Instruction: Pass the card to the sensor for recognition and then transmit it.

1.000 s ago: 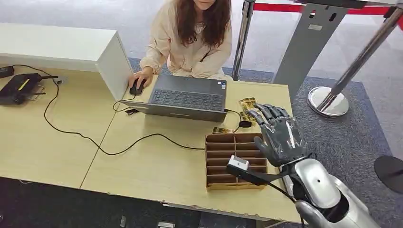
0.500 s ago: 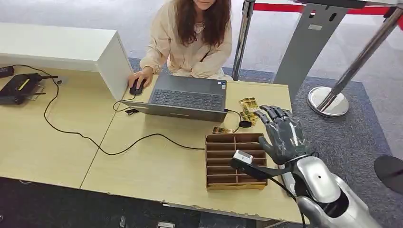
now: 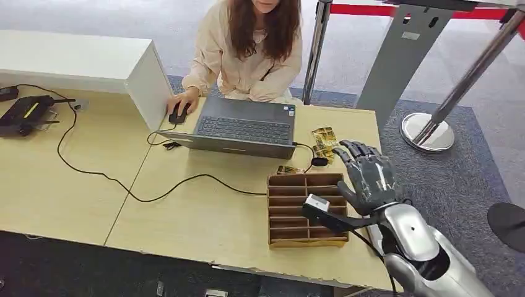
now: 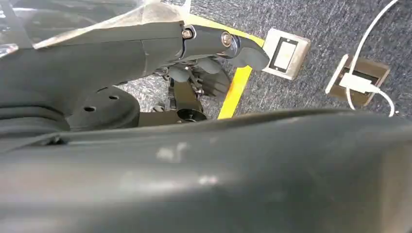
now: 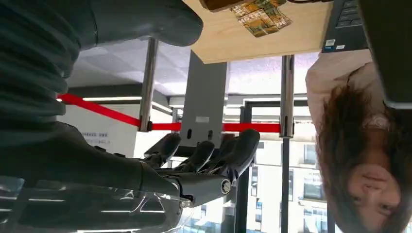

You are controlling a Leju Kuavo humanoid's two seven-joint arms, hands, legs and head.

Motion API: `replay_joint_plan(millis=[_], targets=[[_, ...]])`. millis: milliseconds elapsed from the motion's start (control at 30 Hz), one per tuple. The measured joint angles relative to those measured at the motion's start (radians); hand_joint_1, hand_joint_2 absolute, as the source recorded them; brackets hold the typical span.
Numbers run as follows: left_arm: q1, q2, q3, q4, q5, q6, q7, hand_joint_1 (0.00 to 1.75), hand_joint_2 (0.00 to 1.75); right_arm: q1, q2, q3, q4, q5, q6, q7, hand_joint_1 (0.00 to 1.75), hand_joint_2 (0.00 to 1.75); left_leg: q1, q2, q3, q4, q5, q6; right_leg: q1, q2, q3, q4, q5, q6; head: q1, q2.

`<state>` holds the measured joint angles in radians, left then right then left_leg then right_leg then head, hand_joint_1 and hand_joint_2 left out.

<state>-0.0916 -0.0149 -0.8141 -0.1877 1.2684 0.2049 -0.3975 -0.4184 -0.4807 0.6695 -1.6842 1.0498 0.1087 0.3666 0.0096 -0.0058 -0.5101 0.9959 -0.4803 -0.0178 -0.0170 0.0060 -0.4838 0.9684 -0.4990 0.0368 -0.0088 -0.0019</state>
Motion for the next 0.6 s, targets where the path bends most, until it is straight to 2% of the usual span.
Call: replay_joint_plan(millis=[600], targets=[[0.0, -0.001, 0.0, 0.0, -0.003, 0.003, 0.0, 0.0, 0.0, 0.013, 0.022, 0.003, 0.05, 0.001, -0.013, -0.014, 0.58, 1.75, 0.0, 0.0, 0.0, 0.0, 0.0, 0.0, 0.0, 0.0, 0.0, 0.0, 0.0, 0.0, 0.0, 0.0]])
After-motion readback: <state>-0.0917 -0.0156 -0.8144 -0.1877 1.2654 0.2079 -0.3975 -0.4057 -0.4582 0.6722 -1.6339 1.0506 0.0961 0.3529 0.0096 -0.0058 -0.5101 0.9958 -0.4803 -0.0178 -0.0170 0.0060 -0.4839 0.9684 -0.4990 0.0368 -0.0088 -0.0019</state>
